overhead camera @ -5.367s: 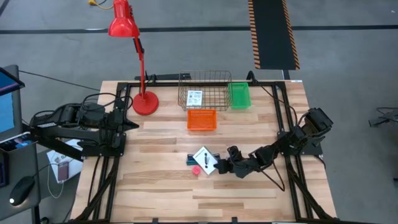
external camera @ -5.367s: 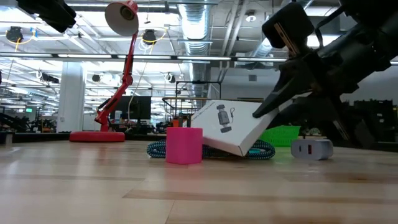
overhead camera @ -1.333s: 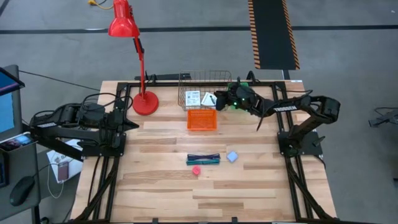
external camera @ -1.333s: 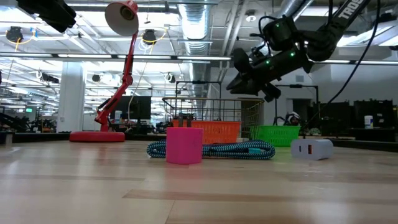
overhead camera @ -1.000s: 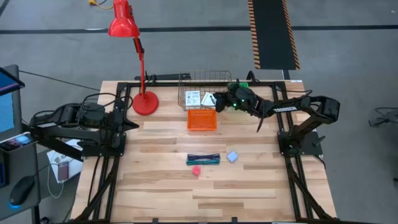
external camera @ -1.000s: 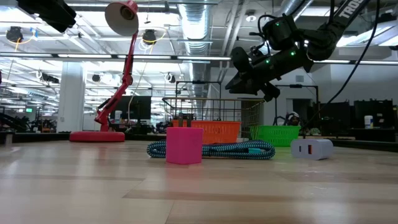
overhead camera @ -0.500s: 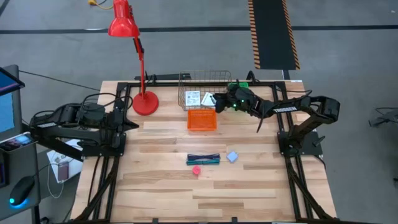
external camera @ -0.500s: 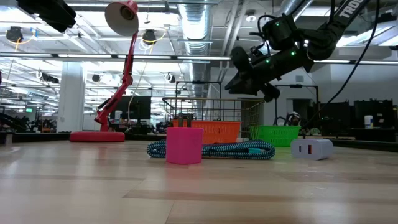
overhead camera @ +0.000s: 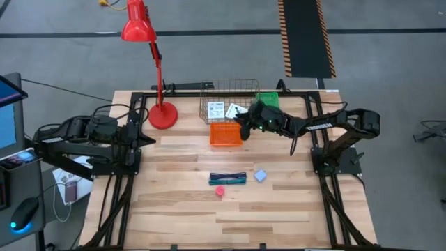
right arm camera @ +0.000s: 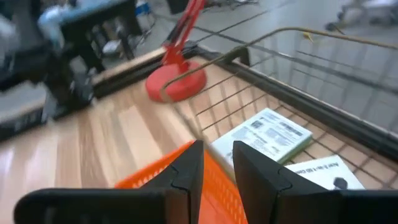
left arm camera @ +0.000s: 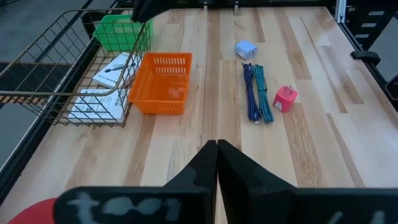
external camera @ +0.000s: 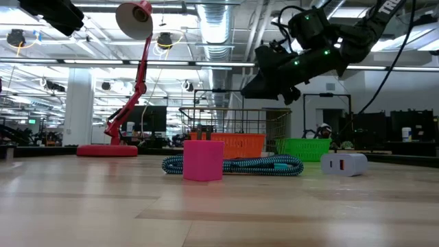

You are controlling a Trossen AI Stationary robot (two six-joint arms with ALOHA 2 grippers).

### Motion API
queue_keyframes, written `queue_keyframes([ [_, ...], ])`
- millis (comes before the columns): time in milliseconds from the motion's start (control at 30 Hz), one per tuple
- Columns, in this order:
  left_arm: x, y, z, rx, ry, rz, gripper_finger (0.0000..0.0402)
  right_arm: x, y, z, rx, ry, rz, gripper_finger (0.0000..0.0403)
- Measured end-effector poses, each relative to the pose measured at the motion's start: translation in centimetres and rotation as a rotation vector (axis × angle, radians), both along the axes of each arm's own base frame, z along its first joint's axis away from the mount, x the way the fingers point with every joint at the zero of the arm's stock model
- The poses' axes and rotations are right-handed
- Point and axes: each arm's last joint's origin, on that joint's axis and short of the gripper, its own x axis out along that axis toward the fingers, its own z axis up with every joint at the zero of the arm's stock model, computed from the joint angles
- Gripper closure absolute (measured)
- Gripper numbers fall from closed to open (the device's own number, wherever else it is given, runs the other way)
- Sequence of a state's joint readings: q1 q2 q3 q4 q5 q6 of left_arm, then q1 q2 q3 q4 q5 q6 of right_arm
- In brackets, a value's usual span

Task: Pick and place items into bin
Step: Put the blue charger cable into the green bin

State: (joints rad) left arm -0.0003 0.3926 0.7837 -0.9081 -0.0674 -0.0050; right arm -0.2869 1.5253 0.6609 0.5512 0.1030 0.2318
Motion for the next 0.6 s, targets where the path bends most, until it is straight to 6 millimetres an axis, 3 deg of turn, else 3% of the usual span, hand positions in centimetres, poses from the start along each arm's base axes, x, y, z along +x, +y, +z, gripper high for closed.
queue_keyframes([
  [133,0.0,0.0,0.0,0.006,0.001,-0.003,0.0401,0.3,1.3,0.0,-0.093,0.042,0.077,0.0321],
  [600,0.0,0.0,0.0,0.005,0.001,-0.003,0.0401,0.8,5.3,-0.9,-0.069,0.132,0.240,0.0321],
])
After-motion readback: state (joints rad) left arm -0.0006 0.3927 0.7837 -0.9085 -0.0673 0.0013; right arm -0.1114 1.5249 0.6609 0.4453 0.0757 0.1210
